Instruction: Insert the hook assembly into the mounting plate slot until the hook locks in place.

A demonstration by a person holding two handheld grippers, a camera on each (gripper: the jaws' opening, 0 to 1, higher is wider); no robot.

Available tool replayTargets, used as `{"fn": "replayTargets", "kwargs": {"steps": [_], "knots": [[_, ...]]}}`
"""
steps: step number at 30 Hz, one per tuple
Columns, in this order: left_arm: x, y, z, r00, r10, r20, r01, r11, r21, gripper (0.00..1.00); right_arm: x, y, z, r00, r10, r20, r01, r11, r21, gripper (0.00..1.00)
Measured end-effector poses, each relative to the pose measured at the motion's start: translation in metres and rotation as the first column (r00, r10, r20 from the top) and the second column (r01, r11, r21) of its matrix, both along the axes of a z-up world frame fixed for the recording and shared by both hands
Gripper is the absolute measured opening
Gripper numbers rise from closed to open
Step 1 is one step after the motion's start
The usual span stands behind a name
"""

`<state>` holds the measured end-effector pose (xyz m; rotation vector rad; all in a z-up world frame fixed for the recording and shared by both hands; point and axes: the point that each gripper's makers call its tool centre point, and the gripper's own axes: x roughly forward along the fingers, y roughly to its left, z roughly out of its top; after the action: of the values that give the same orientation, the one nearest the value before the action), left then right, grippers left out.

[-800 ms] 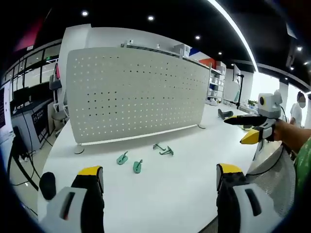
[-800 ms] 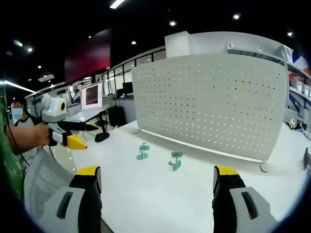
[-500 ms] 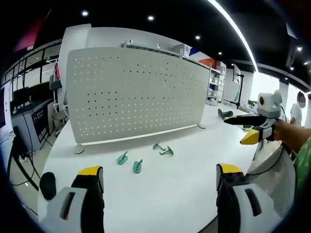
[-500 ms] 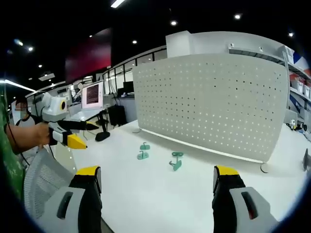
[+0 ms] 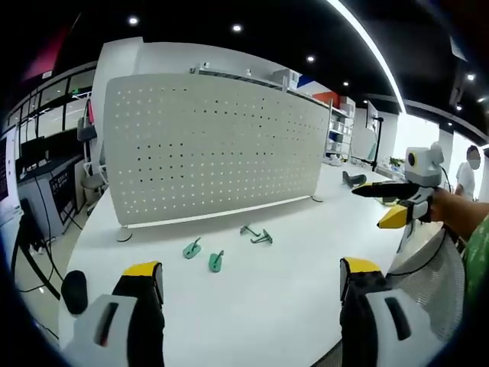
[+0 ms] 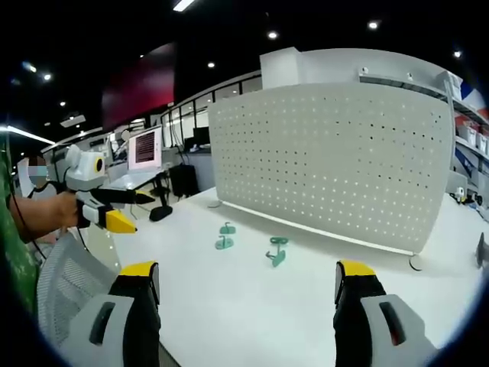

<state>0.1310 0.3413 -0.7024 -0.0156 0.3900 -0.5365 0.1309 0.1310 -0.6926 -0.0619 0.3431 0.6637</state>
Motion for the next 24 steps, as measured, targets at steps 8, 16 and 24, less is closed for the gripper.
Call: {"fn": "replayTargets", "kwargs": {"steps": [8,16,24], "knots": [[0.0006,-0.0009,-0.0006,1.0,-0.001,-0.001,0.001,1.0,-0.001,0.98,-0.0006,0.0008,-0.0022,1.0,0.002,-0.006,-0.002,1.0,-0.002,0.97],[0.0026,0.0009,0.0001,1.0,0.004,0.003,-0.004,1.0,-0.004,0.98,-0.0009,0.0013,-0.0027,1.0,0.001,-0.008,-0.001,1.0,0.0,0.97],[0.0043,0.001,0.0,1.0,0.0,0.002,0.0,1.0,-0.002,0.97,-0.0013,0.002,-0.0034,1.0,0.0,-0.009,0.0,1.0,0.001,0.97]]}}
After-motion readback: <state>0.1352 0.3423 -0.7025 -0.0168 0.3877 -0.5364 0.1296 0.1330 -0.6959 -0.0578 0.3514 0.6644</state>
